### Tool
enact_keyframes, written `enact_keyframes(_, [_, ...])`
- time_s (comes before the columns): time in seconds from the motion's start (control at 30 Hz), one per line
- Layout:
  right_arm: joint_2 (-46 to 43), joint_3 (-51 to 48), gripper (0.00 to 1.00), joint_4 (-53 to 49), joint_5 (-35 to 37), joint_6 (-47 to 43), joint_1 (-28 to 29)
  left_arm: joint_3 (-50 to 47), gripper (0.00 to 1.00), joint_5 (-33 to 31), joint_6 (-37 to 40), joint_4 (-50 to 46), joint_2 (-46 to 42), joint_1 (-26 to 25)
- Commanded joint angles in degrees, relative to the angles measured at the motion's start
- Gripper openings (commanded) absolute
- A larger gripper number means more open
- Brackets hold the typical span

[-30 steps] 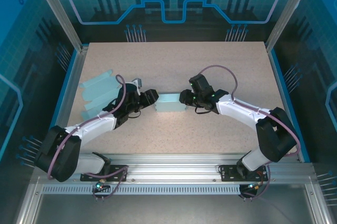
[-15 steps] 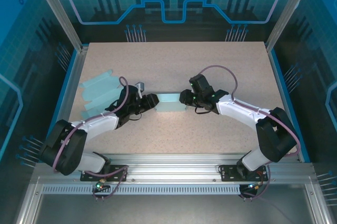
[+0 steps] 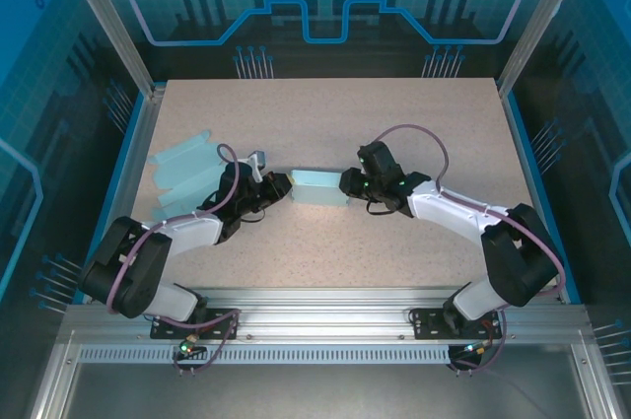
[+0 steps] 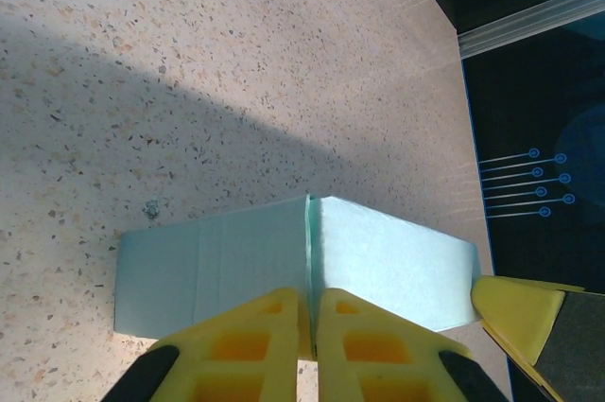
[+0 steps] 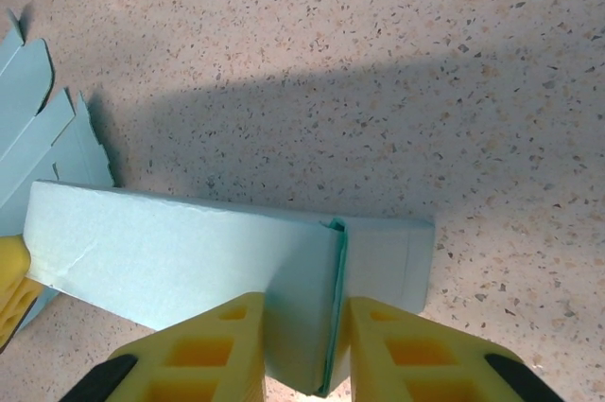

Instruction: Fold the paper box

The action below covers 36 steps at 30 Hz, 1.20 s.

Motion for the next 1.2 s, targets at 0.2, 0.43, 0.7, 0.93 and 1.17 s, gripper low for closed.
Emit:
enact_keyframes(0.2, [2.1,-2.2,0.26,-13.0,0.5,-1.7,-0.1,5.2,0.35,1.3,11.0,-14.9,-2.0,0.1])
enact_keyframes(0.43, [2.6,1.3,0.27,-14.7,1.0,-3.0,0.0,13.5,0.60,1.6,28.7,-20.4,-7.5,0.1])
enact_keyframes(0.7, [3.3,3.5,0.27,-15.9,0.0,-4.2,0.6,15.7,0.72,12.8,64.5,-24.3,-7.6,-0.1])
enact_keyframes(0.93, [3.1,4.3,0.28,-16.6,0.3,-4.6,1.4,19.6,0.76,15.9,79.2,-28.4,-3.9,-0.1])
enact_keyframes(1.17, [3.6,5.6,0.29,-17.3,0.2,-5.1,2.0,29.4,0.97,18.6,87.5,-43.6,3.8,-1.0])
